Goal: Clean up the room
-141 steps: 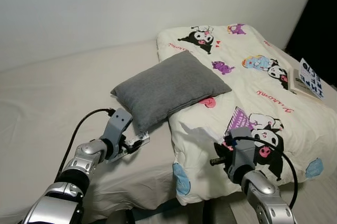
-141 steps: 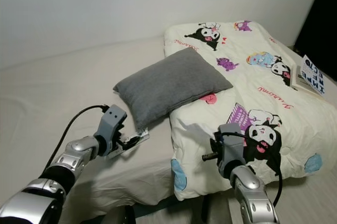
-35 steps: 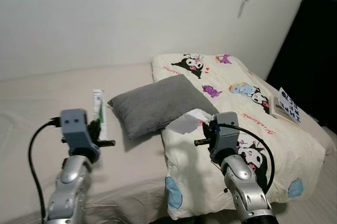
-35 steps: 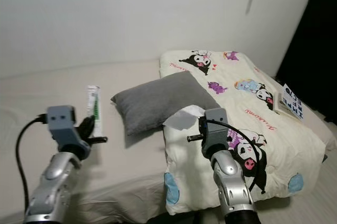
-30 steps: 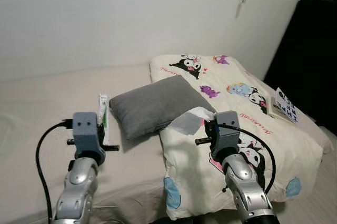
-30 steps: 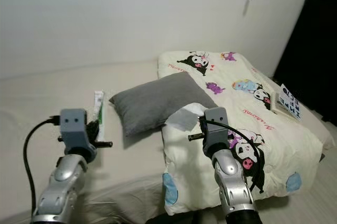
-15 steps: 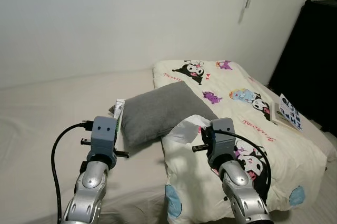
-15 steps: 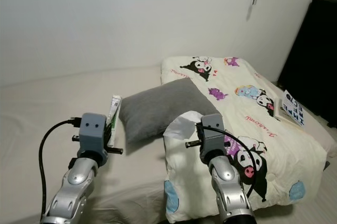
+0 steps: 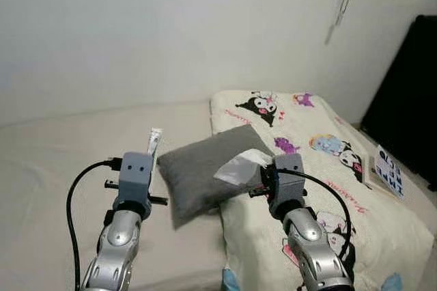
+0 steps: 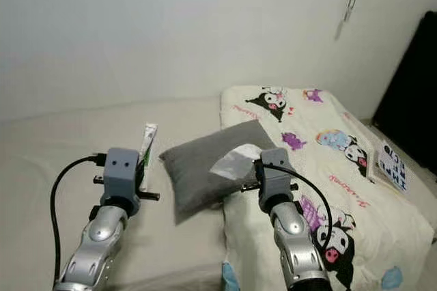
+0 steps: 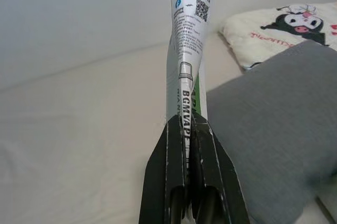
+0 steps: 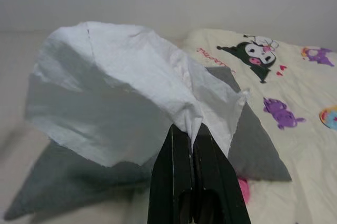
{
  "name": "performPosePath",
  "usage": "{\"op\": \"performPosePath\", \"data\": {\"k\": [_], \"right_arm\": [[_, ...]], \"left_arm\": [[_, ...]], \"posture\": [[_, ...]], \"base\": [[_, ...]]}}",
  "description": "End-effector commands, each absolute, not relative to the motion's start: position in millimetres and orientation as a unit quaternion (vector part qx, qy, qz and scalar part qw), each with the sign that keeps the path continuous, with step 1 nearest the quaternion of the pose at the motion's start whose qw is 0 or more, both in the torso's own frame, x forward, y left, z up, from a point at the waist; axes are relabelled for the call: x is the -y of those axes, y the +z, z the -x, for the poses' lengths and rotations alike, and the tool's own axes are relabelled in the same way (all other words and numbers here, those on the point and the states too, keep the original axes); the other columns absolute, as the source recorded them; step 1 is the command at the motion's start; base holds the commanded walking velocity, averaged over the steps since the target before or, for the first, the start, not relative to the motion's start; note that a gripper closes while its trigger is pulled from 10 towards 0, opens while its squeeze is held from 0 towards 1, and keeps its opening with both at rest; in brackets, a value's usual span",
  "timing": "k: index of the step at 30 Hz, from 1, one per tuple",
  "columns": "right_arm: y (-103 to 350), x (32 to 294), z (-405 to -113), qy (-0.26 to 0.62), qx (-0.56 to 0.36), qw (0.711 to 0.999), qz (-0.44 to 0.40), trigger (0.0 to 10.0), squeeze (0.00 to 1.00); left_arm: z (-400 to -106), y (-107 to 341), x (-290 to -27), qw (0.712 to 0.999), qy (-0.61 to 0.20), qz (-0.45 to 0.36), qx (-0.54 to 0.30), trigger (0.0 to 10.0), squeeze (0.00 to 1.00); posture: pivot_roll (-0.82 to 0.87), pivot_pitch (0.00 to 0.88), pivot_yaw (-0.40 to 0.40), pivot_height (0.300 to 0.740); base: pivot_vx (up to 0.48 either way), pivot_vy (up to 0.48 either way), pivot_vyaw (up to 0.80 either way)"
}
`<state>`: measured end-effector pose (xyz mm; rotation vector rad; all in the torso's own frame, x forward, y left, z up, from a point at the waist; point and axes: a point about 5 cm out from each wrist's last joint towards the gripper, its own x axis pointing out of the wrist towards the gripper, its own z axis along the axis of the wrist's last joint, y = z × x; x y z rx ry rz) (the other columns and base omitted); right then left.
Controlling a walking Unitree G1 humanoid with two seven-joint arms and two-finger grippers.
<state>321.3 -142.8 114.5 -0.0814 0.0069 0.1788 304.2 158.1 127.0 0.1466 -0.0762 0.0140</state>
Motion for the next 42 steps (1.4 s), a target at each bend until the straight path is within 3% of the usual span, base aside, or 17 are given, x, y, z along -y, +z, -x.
{"op": "performPosePath", "data": {"k": [1,26,42], "right_arm": [[110.0,141.5,-321.3,0.092,-0.014,0.995,0.033,10.0,0.0],[106.7,136.1,-321.8,0.107,-0.024,0.994,0.024,10.0,0.0],[73.1,130.1,-307.7,0.124,-0.082,0.987,0.058,10.0,0.0]], "left_arm": [[-301.8,123.8,-160.8,0.996,0.013,-0.078,0.034,10.0,0.0],[-301.6,124.4,-163.8,0.997,0.023,-0.072,0.034,10.0,0.0],[-284.4,91.5,-153.1,0.996,-0.005,-0.086,-0.014,10.0,0.0]], "posture": [[0.0,0.073,-0.057,0.694],[0.01,0.07,-0.059,0.694],[0.01,0.065,-0.059,0.694]], "base": [[0.0,0.0,0.0],[0.0,0.0,0.0],[0.0,0.0,0.0]]}}
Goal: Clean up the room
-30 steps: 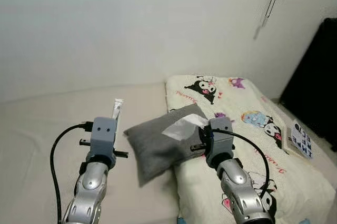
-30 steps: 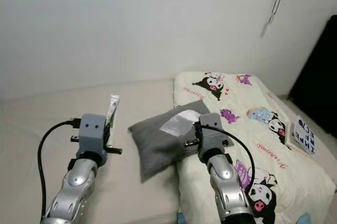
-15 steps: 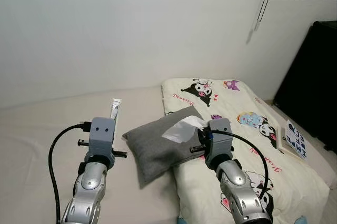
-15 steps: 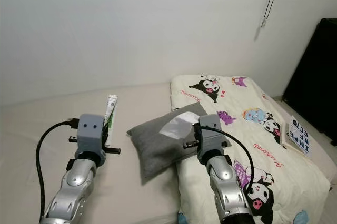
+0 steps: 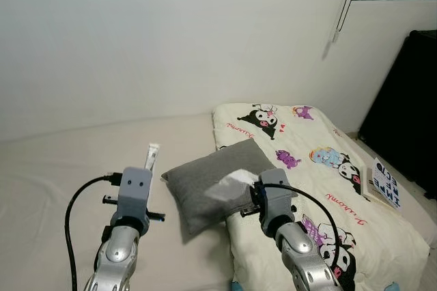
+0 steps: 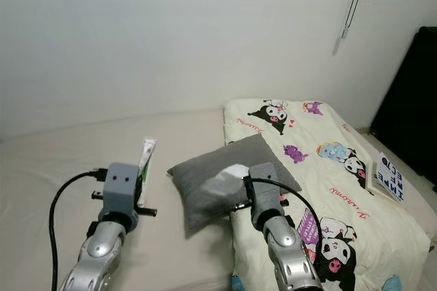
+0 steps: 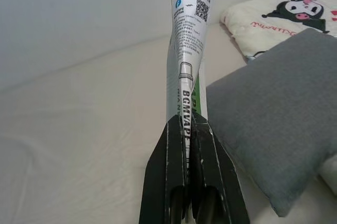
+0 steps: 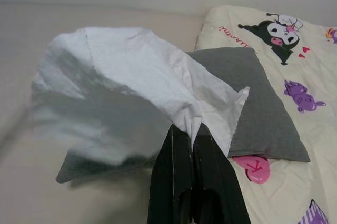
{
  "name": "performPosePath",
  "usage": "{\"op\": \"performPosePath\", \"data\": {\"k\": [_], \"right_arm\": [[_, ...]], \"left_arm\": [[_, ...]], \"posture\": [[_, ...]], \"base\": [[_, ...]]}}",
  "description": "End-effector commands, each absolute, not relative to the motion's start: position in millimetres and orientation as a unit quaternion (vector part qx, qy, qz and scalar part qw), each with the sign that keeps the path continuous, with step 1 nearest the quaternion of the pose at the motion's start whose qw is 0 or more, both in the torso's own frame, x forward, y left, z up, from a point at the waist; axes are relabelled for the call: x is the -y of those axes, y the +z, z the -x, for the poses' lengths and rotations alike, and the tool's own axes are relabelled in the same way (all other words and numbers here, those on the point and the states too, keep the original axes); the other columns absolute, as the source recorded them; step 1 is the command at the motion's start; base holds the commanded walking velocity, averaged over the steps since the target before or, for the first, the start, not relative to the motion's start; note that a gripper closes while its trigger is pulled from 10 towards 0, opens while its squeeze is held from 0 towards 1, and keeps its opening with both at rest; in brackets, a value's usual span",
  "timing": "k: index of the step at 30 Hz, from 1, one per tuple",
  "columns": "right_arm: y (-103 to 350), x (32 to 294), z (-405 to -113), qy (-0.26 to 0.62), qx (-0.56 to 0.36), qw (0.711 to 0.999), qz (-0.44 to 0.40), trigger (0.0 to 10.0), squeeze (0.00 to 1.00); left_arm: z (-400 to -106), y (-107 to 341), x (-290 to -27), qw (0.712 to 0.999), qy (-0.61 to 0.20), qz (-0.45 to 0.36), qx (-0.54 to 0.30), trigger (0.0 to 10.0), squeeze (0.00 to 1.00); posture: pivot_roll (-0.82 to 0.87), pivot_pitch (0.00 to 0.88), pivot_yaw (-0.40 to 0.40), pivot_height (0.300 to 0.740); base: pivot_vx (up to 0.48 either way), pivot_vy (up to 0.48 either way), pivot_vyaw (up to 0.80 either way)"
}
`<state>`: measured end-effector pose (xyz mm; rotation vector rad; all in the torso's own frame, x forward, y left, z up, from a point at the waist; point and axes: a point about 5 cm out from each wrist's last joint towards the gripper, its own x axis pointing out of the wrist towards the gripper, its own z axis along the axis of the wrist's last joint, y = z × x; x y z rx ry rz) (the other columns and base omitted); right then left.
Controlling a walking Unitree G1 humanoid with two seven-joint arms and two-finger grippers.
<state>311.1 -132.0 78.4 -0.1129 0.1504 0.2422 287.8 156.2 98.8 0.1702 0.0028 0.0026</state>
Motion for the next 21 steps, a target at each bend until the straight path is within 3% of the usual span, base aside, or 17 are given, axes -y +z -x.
{"op": "performPosePath", "data": {"k": [1,10,21], "right_arm": [[73.1,130.1,-307.7,0.124,-0.082,0.987,0.058,10.0,0.0],[72.1,127.0,-308.2,0.132,-0.08,0.986,0.062,10.0,0.0],[73.2,123.5,-308.1,0.143,-0.077,0.985,0.061,10.0,0.0]], "left_arm": [[-284.4,91.5,-153.1,0.996,-0.005,-0.086,-0.014,10.0,0.0],[-283.4,90.5,-149.2,0.995,-0.011,-0.094,-0.013,10.0,0.0],[-283.0,91.0,-148.1,0.996,-0.01,-0.094,-0.009,10.0,0.0]], "posture": [[0.01,0.065,-0.059,0.694],[0.01,0.059,-0.061,0.694],[0.01,0.054,-0.066,0.694]], "base": [[0.0,0.0,0.0],[0.0,0.0,0.0],[0.0,0.0,-0.77]]}}
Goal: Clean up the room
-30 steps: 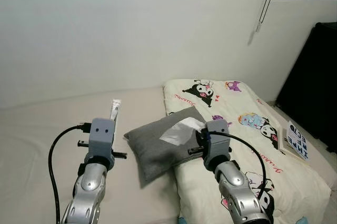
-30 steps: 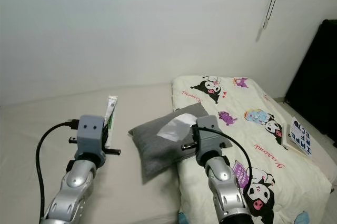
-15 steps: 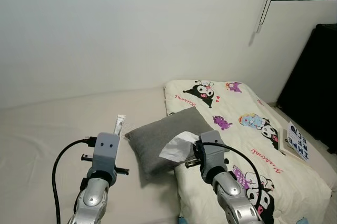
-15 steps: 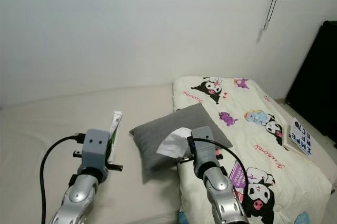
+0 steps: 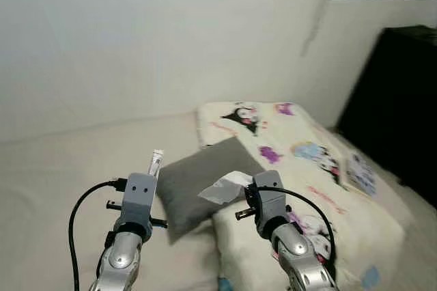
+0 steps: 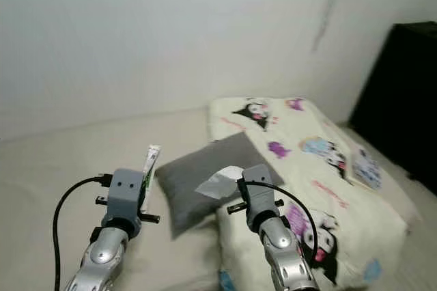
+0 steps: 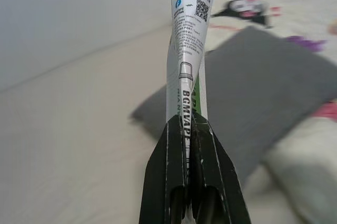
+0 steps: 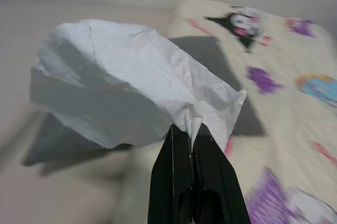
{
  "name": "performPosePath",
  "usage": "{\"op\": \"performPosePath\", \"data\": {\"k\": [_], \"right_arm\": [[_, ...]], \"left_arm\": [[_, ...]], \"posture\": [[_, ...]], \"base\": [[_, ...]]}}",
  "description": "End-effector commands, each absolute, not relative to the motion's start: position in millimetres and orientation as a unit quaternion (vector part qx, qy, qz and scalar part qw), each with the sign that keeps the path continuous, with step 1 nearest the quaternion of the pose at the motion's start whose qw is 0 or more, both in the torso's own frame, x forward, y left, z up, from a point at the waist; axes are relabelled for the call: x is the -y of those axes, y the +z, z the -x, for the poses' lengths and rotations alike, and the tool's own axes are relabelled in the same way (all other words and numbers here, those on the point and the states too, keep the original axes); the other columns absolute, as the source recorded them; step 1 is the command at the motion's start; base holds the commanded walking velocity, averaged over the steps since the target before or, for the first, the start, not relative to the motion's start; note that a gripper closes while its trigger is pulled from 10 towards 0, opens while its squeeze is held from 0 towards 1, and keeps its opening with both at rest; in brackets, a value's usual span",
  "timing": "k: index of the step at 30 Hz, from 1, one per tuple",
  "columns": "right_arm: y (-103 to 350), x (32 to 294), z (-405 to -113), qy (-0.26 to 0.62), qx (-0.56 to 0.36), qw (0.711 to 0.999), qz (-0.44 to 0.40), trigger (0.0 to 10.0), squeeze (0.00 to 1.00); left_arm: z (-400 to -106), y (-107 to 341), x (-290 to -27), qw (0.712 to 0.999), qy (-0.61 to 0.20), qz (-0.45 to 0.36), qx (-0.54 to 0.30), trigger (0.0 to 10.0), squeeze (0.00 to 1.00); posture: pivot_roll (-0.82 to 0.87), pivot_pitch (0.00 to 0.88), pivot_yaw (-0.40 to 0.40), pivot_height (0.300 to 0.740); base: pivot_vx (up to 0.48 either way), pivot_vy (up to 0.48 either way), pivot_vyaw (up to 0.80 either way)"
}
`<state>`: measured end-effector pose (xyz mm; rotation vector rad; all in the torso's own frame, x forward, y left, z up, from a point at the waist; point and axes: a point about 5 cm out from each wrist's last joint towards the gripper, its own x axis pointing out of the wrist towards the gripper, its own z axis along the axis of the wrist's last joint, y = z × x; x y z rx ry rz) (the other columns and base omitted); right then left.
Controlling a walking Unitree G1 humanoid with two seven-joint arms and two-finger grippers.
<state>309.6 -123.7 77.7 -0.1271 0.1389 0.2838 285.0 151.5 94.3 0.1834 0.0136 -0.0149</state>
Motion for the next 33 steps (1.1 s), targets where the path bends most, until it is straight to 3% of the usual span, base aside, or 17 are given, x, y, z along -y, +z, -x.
{"op": "performPosePath", "data": {"k": [1,33], "right_arm": [[73.2,123.4,-308.3,0.143,-0.077,0.985,0.061,10.0,0.0],[71.5,122.4,-311.5,0.143,-0.088,0.984,0.062,10.0,0.0]], "left_arm": [[-283.1,91.1,-148.2,0.995,-0.01,-0.094,-0.009,10.0,0.0],[-285.2,90.4,-148.3,0.996,0.005,-0.093,-0.011,10.0,0.0]], "posture": [[0.01,0.054,-0.066,0.694],[0.01,0.067,-0.072,0.694]], "base": [[0.0,0.0,-0.8],[0.0,0.0,-0.8]]}}
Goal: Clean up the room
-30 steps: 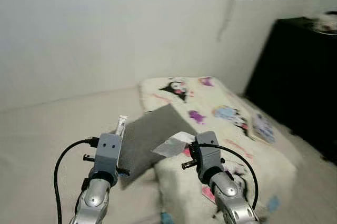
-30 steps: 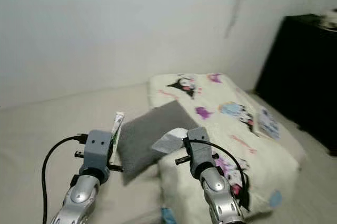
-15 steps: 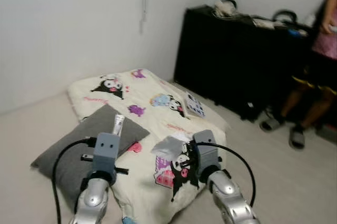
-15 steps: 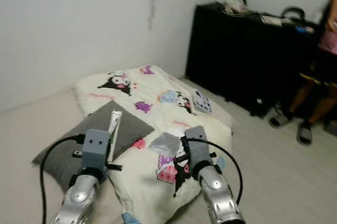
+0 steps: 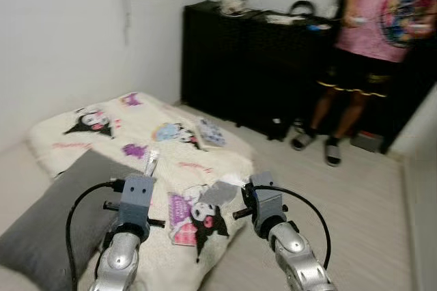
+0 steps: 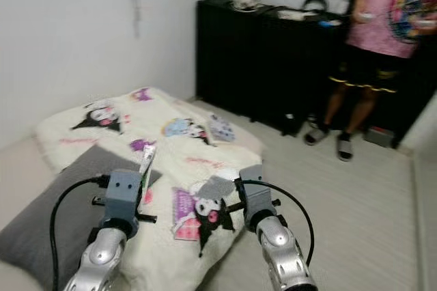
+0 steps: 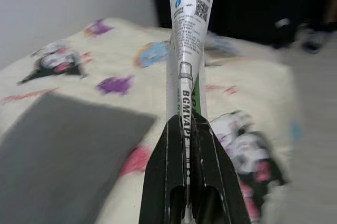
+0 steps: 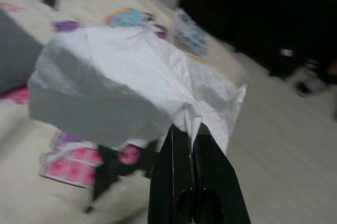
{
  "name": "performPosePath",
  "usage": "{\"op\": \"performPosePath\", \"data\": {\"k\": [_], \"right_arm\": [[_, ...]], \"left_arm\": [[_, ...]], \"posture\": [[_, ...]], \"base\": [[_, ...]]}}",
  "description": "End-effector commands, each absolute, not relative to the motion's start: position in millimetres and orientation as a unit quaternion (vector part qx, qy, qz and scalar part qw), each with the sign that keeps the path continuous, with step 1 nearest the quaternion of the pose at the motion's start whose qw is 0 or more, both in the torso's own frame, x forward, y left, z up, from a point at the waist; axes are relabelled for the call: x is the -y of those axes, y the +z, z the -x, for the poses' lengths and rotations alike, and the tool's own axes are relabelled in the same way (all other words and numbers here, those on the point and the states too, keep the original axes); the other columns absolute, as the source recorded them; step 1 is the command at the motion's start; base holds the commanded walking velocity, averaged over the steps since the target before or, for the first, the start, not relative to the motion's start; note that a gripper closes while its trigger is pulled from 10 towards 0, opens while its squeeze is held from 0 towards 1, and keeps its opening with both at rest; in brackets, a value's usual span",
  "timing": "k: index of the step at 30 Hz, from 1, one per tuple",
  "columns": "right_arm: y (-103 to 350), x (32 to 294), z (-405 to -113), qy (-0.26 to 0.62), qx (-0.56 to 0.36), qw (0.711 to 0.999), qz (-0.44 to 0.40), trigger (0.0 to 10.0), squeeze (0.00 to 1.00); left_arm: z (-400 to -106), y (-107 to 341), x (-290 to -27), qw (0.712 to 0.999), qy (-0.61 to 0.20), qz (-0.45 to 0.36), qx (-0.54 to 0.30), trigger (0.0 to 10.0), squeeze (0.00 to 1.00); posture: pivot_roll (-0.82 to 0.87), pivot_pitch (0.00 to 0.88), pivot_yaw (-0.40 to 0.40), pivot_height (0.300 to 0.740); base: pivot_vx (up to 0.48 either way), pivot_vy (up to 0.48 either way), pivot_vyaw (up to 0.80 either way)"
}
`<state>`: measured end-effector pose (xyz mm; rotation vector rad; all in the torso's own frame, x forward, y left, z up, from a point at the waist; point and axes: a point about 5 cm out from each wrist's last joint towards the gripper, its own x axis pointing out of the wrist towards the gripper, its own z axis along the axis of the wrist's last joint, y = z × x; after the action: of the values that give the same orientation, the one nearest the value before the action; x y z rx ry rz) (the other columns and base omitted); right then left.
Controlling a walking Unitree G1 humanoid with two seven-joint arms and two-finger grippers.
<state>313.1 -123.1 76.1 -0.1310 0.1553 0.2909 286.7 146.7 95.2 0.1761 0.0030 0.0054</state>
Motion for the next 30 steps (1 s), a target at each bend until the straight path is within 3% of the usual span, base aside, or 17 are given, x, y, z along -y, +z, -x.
{"op": "performPosePath", "data": {"k": [1,30], "right_arm": [[71.5,122.4,-311.5,0.143,-0.088,0.984,0.062,10.0,0.0],[65.2,122.6,-310.1,0.093,-0.087,0.991,0.038,10.0,0.0]], "left_arm": [[-285.2,90.4,-148.3,0.996,0.005,-0.093,-0.011,10.0,0.0],[-297.0,95.0,-153.8,0.993,-0.029,-0.114,-0.017,10.0,0.0]], "posture": [[0.01,0.067,-0.072,0.694],[0.04,0.055,0.047,0.694]], "base": [[0.0,0.0,-0.8],[0.0,0.0,-0.8]]}}
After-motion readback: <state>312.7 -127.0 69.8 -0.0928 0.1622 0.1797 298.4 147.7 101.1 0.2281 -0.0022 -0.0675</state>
